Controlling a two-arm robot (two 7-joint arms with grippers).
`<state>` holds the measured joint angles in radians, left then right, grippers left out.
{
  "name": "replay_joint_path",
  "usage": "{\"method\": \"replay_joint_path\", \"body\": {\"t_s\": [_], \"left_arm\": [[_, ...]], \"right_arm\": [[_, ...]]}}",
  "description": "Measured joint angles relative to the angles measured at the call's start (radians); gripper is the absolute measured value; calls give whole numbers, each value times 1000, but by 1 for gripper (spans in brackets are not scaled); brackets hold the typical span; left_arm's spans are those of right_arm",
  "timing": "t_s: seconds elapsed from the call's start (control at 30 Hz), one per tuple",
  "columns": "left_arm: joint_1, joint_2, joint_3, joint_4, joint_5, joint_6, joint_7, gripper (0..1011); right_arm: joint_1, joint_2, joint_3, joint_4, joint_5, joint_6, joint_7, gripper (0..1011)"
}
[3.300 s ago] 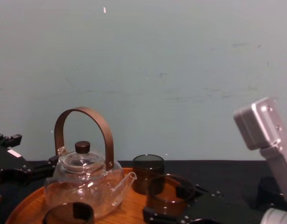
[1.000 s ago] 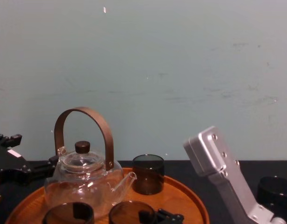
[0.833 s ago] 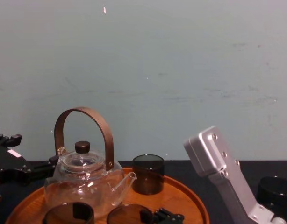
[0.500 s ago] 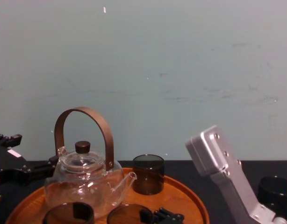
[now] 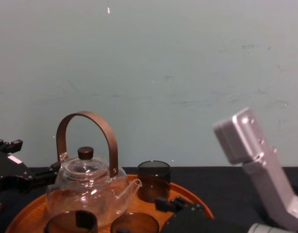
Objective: Pick up the glass from the table and place it on the tray.
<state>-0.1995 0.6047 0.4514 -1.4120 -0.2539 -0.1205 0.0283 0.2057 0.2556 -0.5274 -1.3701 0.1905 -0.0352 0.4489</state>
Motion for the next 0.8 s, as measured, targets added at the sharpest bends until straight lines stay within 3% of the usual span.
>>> {"method": "replay_joint_path", "body": {"t_s": [0.47, 0.8], "left_arm": [[0, 0, 0, 0, 0, 0, 0, 1001], [0, 0, 0, 0, 0, 0, 0, 1001]], "right_arm": [[-100, 70, 69, -160, 23, -6, -41, 1002], [-182, 112, 130, -218, 48, -6, -69, 1002]]}}
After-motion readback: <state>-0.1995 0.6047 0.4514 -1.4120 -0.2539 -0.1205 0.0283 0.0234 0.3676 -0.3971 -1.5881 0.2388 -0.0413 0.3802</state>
